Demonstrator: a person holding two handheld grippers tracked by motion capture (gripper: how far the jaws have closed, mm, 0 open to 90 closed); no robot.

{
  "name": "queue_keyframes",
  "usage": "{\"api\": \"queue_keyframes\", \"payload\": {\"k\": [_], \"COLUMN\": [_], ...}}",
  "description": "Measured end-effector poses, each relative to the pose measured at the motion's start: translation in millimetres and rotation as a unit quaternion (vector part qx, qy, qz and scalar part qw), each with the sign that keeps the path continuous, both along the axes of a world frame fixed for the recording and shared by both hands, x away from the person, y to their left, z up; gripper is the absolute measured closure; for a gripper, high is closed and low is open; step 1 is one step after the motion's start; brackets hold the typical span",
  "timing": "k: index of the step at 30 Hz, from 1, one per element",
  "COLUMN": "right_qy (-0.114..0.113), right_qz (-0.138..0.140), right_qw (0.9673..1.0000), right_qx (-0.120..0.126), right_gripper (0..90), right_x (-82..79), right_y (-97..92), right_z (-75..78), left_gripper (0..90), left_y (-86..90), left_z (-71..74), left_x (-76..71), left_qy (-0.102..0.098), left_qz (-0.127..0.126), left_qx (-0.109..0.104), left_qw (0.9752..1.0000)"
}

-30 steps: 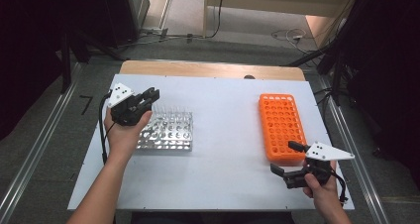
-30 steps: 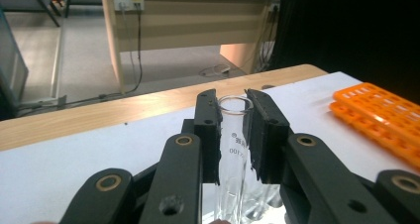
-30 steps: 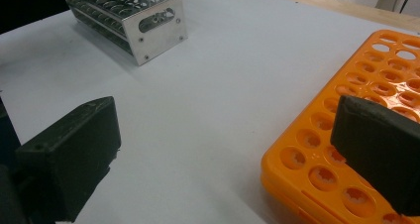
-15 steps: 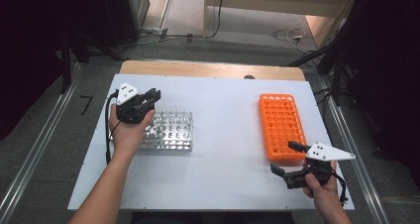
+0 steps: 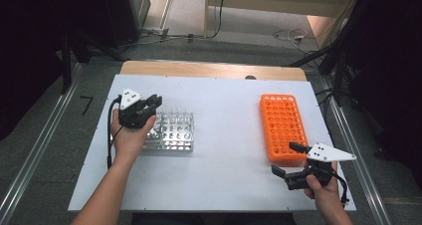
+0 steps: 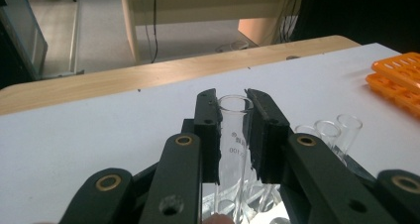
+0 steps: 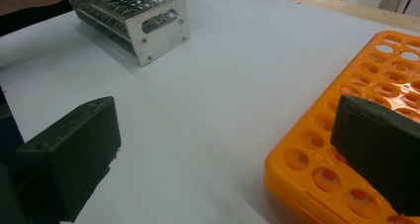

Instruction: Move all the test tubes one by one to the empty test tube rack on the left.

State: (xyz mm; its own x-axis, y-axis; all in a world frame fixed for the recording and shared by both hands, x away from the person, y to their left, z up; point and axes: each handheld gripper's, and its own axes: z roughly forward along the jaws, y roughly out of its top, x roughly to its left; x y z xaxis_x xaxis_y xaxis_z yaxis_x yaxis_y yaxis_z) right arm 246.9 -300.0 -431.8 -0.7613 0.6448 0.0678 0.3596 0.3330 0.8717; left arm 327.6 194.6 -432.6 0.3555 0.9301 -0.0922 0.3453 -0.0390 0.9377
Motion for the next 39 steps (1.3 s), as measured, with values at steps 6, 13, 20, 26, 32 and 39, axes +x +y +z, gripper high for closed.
{"api": "queue_keyframes", "payload": {"k": [6, 13, 20, 26, 32, 39], "right_qy": [0.000, 0.001, 0.001, 0.002, 0.004, 0.003], "right_qz": [0.002, 0.002, 0.002, 0.002, 0.003, 0.002], "right_qw": [1.0000, 1.0000, 1.0000, 1.0000, 1.0000, 1.0000], "right_qx": [0.000, 0.000, -0.001, -0.001, -0.002, -0.002], "right_gripper": [0.0, 0.0, 0.0, 0.0, 0.0, 0.0], "right_x": [-0.1, 0.0, -0.3, 0.4, 0.7, 0.8], "right_y": [0.7, 1.0, 1.5, 1.8, 1.9, 1.4], "right_z": [0.0, -0.5, -0.6, -1.1, -1.7, -1.5], "left_gripper": [76.0, 75.8, 75.3, 74.8, 74.1, 64.4], "left_y": [0.2, 0.0, -2.0, -1.9, 0.8, 4.4], "left_z": [-2.0, -0.6, -5.0, -7.0, -7.0, -4.9], "left_x": [-1.8, -4.5, -4.0, -3.3, -3.1, -5.1], "left_qy": [0.005, 0.010, 0.036, 0.055, 0.069, 0.071], "left_qz": [0.002, 0.003, 0.002, 0.008, 0.005, 0.001], "left_qx": [-0.001, 0.006, 0.022, 0.021, 0.015, -0.007], "left_qw": [1.0000, 0.9999, 0.9991, 0.9982, 0.9975, 0.9975]}}
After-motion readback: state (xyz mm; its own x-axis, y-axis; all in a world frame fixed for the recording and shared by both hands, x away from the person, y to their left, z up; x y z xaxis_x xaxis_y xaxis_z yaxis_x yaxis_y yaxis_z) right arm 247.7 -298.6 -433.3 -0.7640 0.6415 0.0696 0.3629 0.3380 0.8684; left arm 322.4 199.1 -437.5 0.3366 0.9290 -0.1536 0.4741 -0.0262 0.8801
